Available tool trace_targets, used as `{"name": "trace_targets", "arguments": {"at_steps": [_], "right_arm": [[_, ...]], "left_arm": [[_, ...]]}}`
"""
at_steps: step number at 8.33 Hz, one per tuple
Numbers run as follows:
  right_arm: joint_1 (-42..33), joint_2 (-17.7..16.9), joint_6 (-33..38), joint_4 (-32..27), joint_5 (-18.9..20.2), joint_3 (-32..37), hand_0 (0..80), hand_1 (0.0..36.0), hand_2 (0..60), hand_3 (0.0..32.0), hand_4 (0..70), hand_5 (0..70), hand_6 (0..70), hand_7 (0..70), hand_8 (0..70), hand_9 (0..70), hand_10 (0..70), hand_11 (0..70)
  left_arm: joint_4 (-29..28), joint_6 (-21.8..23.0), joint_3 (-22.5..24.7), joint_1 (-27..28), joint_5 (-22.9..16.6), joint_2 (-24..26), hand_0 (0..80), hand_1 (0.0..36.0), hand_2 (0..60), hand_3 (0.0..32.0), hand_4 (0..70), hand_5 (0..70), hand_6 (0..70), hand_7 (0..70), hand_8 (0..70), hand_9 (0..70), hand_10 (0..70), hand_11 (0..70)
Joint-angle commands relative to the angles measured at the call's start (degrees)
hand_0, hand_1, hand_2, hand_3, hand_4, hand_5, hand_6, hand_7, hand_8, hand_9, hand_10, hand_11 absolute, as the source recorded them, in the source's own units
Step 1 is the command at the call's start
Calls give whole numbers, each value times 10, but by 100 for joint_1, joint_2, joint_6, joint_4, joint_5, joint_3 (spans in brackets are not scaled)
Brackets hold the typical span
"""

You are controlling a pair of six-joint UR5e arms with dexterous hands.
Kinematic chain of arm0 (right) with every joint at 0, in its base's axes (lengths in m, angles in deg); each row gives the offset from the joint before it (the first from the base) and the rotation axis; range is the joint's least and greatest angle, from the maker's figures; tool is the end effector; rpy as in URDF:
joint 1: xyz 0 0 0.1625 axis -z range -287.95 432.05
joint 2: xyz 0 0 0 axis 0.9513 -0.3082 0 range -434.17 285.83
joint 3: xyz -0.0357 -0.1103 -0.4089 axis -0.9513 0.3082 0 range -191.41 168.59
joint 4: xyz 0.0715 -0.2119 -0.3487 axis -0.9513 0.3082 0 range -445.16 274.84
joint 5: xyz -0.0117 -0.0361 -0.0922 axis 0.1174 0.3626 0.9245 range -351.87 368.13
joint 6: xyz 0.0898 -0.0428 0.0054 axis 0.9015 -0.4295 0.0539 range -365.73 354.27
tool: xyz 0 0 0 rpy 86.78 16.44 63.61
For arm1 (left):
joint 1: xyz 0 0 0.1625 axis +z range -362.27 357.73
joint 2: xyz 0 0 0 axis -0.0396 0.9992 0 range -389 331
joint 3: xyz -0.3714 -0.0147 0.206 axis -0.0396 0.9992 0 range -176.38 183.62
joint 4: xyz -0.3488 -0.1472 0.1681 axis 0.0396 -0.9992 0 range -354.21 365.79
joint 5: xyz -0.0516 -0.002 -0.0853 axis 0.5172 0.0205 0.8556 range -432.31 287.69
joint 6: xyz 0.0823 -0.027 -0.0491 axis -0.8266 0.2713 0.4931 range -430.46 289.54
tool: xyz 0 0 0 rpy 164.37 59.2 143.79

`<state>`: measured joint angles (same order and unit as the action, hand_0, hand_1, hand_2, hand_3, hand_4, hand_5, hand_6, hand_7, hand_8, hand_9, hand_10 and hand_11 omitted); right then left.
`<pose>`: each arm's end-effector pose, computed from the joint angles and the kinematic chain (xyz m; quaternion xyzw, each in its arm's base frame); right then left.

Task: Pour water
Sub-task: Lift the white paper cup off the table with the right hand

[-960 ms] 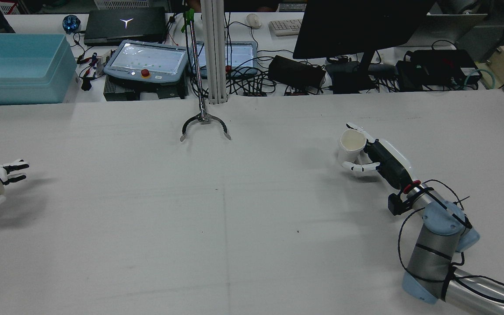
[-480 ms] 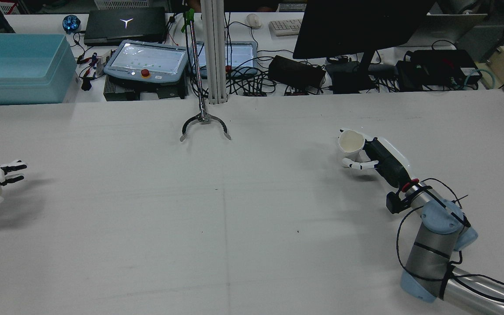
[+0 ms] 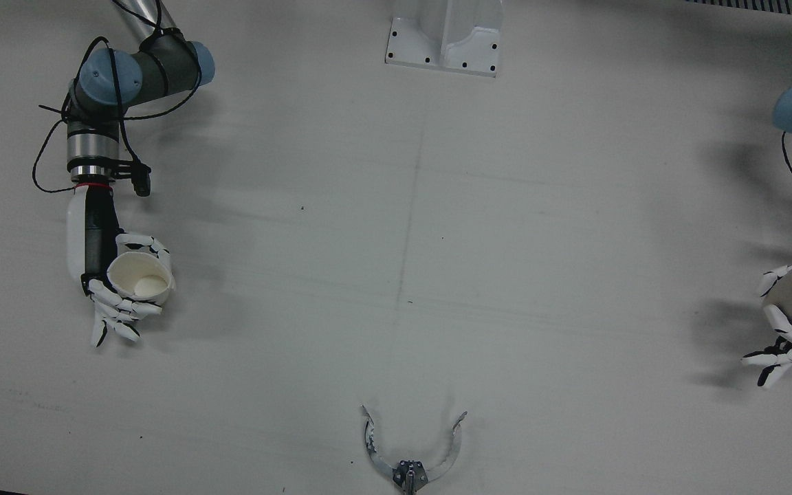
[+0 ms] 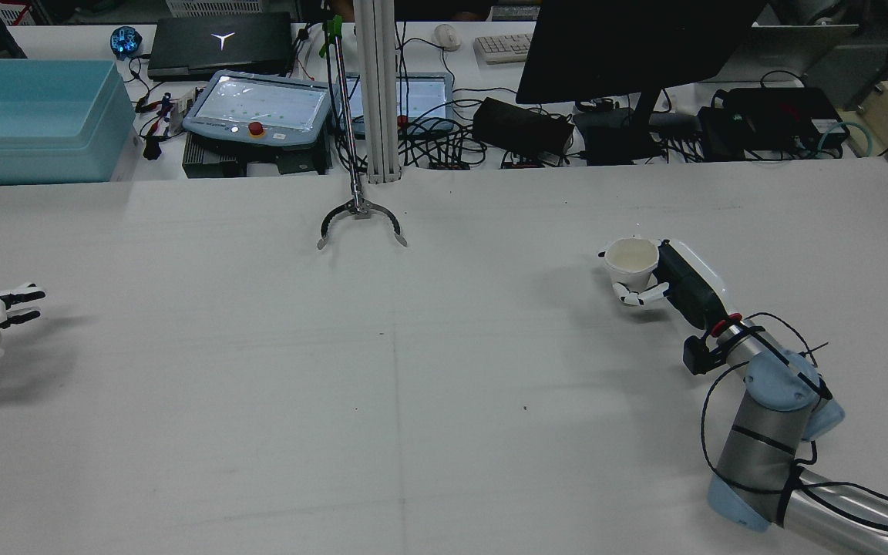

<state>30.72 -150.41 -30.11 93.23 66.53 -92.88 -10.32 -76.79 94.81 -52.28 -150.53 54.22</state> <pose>-0.3189 -0.5276 0.6285 0.0252 -0.7416 0.6344 0.2164 0.1743 -0.4467 0.7029 -0.1587 0.7512 -0.6157 0.1775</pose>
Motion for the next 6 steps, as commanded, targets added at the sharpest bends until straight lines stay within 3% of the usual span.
{"name": "trace_targets", "arguments": {"at_steps": [1,2,4,6], "right_arm": [[-138,-13,21,-6,5,-140,800,360,600,34,0,221,532,619,223,256,0,0],[-286,-22,3,-6,23,-306,800,360,600,70,0,215,477,541,201,220,0,0],[-585,-40,-32,38,67,-877,800,360,600,68,0,214,463,516,176,182,0,0],[-631,-40,-41,195,67,-1194,800,360,600,24,29,221,516,556,197,207,0,0]], "left_arm": [[-15,0,-23,0,0,-7,800,360,600,0,700,700,319,152,118,57,117,200],[-15,0,-32,0,0,-7,800,360,600,0,700,700,319,153,118,57,117,200],[2,0,64,0,0,19,800,360,600,0,700,700,318,152,117,57,117,200],[256,-9,240,17,-201,290,800,360,600,0,700,700,325,160,118,56,114,196]]}}
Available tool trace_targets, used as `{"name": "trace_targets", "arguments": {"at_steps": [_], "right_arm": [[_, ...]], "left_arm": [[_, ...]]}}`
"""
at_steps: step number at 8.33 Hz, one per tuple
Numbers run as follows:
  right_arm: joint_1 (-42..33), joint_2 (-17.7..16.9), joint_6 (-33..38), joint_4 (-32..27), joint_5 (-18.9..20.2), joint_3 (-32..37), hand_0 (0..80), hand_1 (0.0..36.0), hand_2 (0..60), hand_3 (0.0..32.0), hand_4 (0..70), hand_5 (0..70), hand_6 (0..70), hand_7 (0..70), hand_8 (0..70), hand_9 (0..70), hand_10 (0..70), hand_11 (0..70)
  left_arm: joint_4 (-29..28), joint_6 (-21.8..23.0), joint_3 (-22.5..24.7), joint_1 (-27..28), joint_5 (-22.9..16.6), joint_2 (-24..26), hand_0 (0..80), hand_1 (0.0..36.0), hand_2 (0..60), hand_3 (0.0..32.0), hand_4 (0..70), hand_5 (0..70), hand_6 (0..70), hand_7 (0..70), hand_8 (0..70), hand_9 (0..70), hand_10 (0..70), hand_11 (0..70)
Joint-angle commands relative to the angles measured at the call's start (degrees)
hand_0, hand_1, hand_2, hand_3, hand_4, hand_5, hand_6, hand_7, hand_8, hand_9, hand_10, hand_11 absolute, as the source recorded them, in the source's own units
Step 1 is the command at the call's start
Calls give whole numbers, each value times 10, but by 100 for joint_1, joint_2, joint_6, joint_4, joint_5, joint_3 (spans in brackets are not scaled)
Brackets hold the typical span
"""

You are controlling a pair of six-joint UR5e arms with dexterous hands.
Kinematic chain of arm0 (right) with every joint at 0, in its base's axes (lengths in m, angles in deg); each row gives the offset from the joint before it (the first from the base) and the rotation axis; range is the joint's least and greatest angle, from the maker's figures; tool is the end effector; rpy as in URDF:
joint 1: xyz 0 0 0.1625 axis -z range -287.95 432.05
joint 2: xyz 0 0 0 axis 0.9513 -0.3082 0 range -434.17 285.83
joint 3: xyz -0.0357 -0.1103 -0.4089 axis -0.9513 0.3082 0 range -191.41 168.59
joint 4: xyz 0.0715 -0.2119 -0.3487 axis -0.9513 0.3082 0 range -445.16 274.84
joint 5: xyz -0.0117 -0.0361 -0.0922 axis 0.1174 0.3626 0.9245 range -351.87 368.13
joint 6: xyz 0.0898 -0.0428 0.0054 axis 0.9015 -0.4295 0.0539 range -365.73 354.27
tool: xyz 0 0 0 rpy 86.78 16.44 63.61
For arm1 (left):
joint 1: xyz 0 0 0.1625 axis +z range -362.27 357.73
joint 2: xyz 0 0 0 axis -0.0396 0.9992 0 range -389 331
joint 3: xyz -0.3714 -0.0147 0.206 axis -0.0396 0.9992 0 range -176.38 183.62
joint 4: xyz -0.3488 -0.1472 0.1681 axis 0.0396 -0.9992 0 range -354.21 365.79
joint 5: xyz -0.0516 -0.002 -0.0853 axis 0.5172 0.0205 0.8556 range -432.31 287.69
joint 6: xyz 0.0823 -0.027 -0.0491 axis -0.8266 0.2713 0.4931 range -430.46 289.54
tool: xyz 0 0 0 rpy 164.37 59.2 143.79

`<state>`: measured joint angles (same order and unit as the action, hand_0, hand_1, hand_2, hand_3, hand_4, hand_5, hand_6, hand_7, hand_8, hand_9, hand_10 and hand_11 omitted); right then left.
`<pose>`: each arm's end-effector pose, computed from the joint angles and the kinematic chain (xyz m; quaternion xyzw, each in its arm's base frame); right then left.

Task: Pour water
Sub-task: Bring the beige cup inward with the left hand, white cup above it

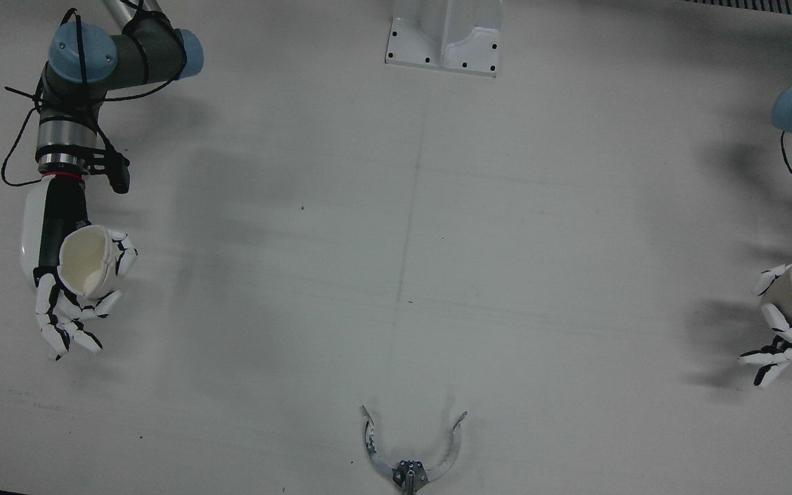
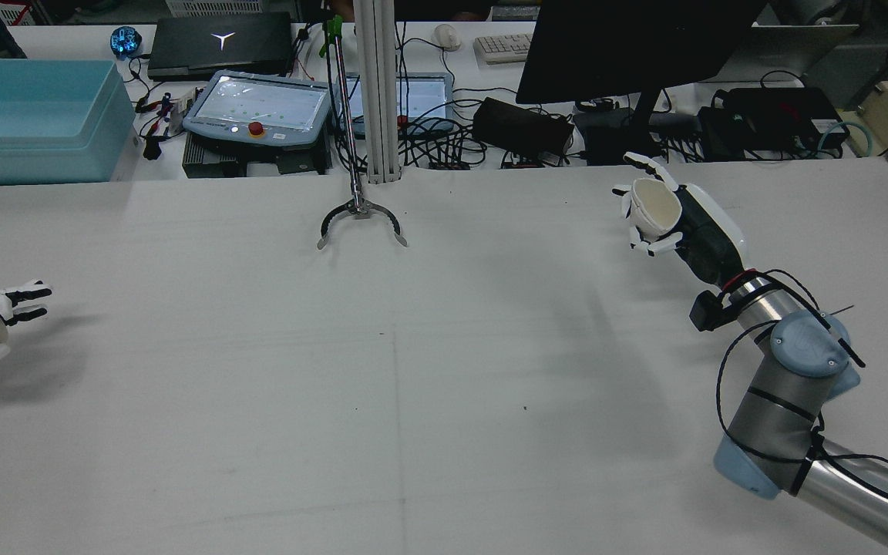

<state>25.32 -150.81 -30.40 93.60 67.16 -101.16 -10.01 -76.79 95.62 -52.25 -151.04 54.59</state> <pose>-0.2684 -0.5545 0.5625 0.0386 -0.7776 0.6080 0.1553 0.1782 -0.4497 0.6934 -0.1636 0.7551 -0.6094 0.1782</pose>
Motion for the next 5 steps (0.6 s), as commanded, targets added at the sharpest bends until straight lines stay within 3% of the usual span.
{"name": "trace_targets", "arguments": {"at_steps": [1,2,5], "right_arm": [[-90,9,-20,238,4,-472,800,360,600,8,71,225,543,581,207,219,0,0],[-90,1,-21,238,4,-517,800,360,600,2,77,225,548,583,210,223,0,0],[-178,1,-21,404,4,-771,800,360,588,0,88,223,551,574,212,224,0,0]], "left_arm": [[505,-26,152,32,-308,707,800,360,600,0,700,700,336,166,122,58,114,195],[926,-79,151,93,-640,1338,800,360,600,0,700,700,343,171,124,58,114,195],[1562,-70,90,541,-687,2361,800,360,600,0,700,700,342,168,123,58,115,196]]}}
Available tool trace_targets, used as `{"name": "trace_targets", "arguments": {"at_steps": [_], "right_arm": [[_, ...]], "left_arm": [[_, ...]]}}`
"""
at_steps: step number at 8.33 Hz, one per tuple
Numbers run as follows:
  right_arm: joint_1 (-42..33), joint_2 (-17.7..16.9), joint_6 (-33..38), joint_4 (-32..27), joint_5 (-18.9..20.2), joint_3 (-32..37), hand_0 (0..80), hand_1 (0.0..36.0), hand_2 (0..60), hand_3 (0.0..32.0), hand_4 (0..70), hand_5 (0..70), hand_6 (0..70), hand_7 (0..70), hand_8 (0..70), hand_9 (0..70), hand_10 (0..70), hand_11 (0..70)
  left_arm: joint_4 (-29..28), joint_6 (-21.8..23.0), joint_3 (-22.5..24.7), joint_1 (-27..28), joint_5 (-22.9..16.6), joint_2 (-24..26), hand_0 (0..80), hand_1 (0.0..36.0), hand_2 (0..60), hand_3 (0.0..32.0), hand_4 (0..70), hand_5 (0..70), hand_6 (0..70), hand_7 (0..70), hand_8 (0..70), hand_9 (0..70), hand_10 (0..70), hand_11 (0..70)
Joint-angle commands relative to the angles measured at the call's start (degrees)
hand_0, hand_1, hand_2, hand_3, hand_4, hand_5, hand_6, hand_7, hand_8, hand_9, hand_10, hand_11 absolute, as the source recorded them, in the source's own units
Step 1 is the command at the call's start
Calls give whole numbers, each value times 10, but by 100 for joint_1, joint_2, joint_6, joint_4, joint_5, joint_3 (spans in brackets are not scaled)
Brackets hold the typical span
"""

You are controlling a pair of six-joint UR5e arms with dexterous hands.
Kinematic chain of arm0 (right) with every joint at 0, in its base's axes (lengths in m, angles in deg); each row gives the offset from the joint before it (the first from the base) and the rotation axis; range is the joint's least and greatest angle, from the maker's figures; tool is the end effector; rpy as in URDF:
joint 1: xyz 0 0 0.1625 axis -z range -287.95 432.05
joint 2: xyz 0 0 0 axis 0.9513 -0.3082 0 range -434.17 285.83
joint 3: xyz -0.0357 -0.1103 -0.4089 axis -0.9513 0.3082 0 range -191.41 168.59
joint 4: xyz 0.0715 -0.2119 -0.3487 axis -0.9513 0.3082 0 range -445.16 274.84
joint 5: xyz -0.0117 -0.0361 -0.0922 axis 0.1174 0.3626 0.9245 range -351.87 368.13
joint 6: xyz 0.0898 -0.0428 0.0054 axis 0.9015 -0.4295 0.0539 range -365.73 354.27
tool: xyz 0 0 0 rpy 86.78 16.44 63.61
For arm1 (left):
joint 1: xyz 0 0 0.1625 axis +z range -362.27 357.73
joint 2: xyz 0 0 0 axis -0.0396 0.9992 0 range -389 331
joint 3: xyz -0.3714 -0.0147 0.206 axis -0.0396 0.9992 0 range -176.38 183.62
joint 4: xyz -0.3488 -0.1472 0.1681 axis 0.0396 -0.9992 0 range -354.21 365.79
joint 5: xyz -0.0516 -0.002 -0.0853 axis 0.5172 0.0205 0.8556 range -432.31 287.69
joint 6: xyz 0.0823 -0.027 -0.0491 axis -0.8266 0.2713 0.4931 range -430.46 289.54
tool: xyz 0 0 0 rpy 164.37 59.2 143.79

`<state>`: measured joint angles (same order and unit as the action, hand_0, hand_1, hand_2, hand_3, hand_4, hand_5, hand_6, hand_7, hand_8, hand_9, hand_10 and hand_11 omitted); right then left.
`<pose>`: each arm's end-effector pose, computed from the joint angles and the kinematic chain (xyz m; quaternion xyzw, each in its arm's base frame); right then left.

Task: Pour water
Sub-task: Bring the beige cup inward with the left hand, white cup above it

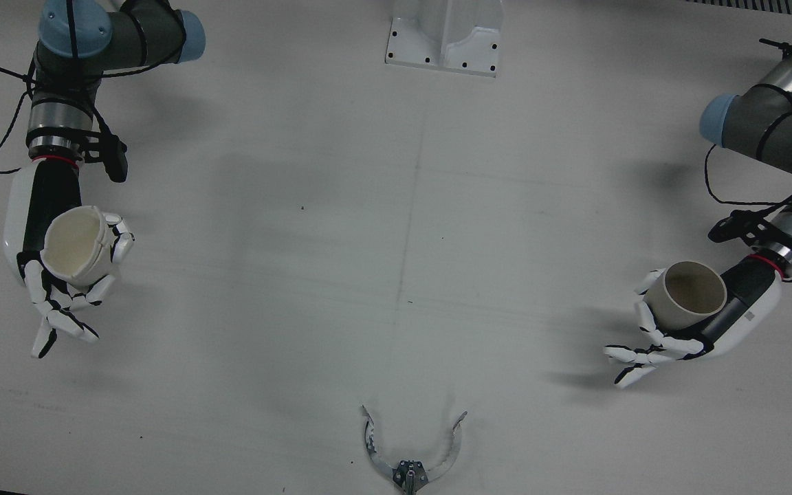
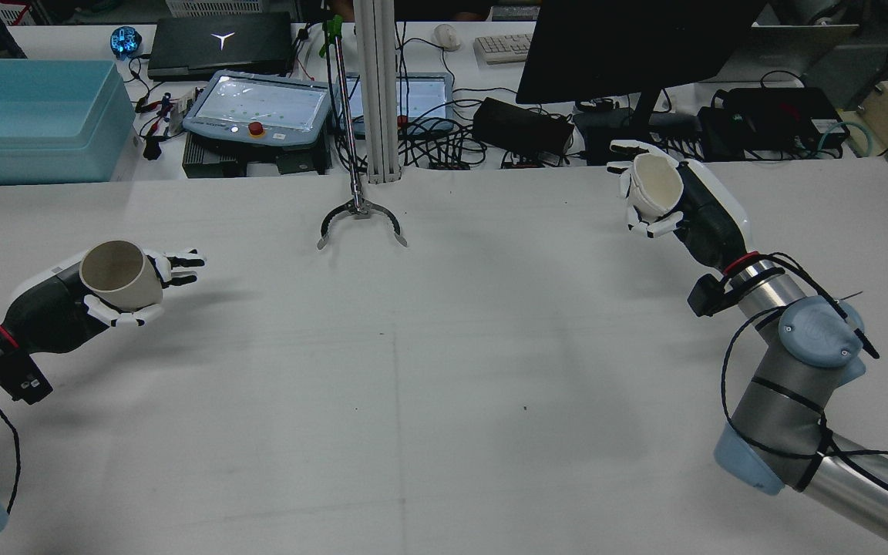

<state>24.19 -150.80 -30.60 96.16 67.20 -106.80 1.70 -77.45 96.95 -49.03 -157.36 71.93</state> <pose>-0.2530 -0.5547 0.5194 0.0393 -0.7918 0.5942 0.1356 0.2983 -0.5242 0.5466 -0.2280 0.7778 -0.5443 0.2164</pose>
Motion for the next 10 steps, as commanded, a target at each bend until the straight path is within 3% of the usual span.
{"name": "trace_targets", "arguments": {"at_steps": [1,4,7,8,10], "right_arm": [[-92,7,0,193,0,-295,800,360,584,0,93,222,552,578,209,221,0,0],[-101,25,-9,202,-9,-410,800,360,582,0,100,224,568,583,221,236,0,0],[126,69,-157,202,-26,-681,800,360,570,12,88,225,568,581,226,241,0,0],[371,113,-489,289,-53,-987,800,360,564,24,84,231,585,592,240,259,0,0],[925,524,-1550,894,-79,-1551,800,360,562,12,118,239,620,629,251,268,0,0]], "left_arm": [[478,-4,-26,342,-64,822,800,360,600,0,700,700,341,167,122,58,115,198],[1066,-65,-87,1394,-38,1691,800,360,600,0,700,700,343,168,124,58,118,201],[1182,-92,-307,1826,-21,2133,800,360,600,0,700,700,347,167,126,61,121,205],[1269,-231,-307,1898,-21,2307,800,360,600,0,700,700,343,164,124,61,121,205],[1367,-303,-421,1899,-21,2563,800,360,600,0,700,700,345,165,126,62,121,206]]}}
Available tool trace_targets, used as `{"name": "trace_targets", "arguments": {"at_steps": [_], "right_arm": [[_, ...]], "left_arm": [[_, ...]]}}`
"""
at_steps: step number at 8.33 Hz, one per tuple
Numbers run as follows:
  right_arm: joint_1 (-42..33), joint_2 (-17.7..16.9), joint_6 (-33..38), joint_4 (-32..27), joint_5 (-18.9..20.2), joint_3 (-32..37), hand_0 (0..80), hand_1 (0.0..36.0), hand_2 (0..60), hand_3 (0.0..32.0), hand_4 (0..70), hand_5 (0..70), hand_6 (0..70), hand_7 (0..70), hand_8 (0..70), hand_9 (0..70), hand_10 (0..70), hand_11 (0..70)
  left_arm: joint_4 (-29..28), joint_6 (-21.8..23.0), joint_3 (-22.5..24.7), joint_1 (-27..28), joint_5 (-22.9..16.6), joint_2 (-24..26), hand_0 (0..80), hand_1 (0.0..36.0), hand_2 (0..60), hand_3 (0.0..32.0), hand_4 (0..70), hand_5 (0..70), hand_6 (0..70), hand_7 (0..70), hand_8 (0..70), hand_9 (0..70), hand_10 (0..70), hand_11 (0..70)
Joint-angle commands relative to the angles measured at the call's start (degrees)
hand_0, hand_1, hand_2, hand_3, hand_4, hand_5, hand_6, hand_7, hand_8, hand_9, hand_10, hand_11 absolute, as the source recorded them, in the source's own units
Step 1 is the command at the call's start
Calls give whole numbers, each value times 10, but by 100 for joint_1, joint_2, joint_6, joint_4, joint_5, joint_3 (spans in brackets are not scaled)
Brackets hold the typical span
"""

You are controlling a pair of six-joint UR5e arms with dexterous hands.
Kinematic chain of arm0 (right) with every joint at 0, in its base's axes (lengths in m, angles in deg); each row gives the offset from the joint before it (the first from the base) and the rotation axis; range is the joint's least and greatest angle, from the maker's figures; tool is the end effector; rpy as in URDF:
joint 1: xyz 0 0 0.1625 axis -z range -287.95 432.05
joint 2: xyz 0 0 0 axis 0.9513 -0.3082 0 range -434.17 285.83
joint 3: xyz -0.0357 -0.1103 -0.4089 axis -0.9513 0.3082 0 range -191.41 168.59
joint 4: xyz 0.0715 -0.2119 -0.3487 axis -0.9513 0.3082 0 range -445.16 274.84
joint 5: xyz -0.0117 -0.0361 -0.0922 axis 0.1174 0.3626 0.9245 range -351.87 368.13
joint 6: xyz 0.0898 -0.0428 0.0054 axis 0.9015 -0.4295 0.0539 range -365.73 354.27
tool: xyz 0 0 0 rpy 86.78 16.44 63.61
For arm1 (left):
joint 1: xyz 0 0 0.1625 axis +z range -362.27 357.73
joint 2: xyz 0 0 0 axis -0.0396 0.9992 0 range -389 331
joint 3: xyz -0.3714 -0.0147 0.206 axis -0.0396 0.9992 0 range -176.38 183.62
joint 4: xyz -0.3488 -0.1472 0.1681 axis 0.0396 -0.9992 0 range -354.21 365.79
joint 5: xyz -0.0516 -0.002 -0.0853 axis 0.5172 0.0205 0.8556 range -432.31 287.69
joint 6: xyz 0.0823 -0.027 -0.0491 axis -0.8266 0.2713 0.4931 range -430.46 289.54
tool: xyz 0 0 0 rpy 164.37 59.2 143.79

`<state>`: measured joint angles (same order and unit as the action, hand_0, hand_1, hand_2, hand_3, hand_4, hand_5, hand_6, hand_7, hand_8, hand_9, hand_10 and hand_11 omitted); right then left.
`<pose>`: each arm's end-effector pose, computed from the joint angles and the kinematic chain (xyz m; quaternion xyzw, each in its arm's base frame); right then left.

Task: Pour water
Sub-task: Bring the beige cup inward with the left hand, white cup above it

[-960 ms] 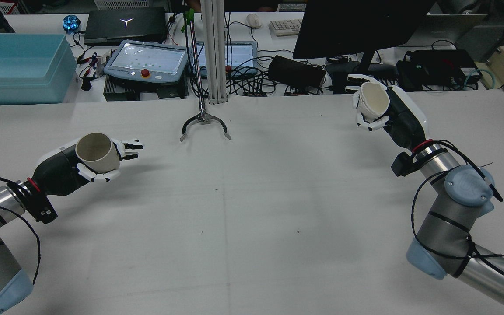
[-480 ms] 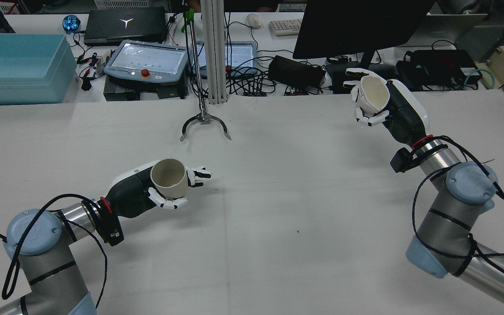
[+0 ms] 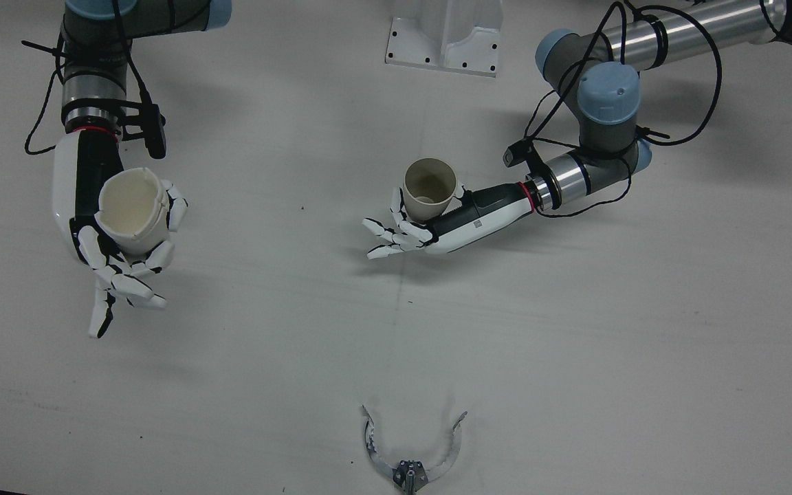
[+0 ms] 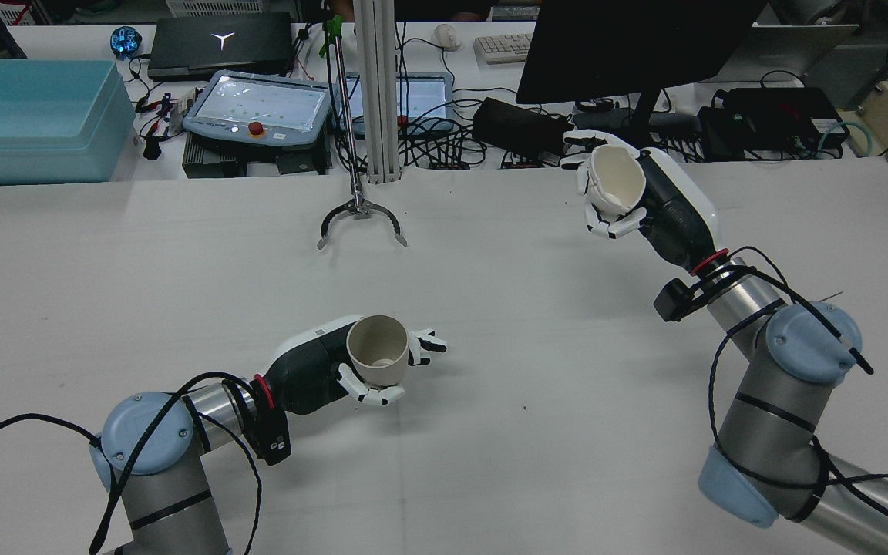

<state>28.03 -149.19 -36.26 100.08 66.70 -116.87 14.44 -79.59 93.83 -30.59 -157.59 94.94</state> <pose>-0.2793 -0.5276 0.4284 0.0346 -0.8249 0.5467 0.1398 0.5441 -0.4539 0.3422 -0.3544 0.7675 -0.4547 0.2804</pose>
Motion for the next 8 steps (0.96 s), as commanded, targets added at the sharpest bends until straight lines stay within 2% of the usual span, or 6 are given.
{"name": "trace_targets", "arguments": {"at_steps": [1,2,4,5,7,8], "right_arm": [[692,496,-1634,600,-29,-781,800,360,566,0,111,242,628,618,257,273,0,0],[841,506,-2380,740,-29,-1175,800,360,563,0,104,246,630,611,258,271,0,0],[1026,515,-4460,1423,-12,-2359,800,360,557,0,118,260,660,607,251,252,0,0],[1175,506,-5471,1740,-20,-2696,800,360,542,0,93,261,644,582,240,237,0,0],[1255,506,-6139,1857,-47,-2498,800,360,534,12,31,246,546,449,198,194,0,0],[1256,619,-6506,1936,-47,-2314,800,360,540,24,15,235,516,418,173,165,0,0]], "left_arm": [[93,-80,-101,55,2,263,800,360,600,0,700,700,346,166,126,62,122,207],[102,-80,-101,64,2,254,800,360,600,0,700,700,345,166,126,62,121,206],[93,-89,-101,64,2,254,800,360,600,0,700,700,342,164,124,61,121,206],[93,-80,-92,64,2,246,800,360,600,0,700,700,340,162,123,59,121,205],[93,-89,-74,64,2,245,800,360,600,0,700,700,337,161,122,60,121,206],[93,-98,-74,72,2,254,800,360,600,0,700,700,336,159,122,59,120,205]]}}
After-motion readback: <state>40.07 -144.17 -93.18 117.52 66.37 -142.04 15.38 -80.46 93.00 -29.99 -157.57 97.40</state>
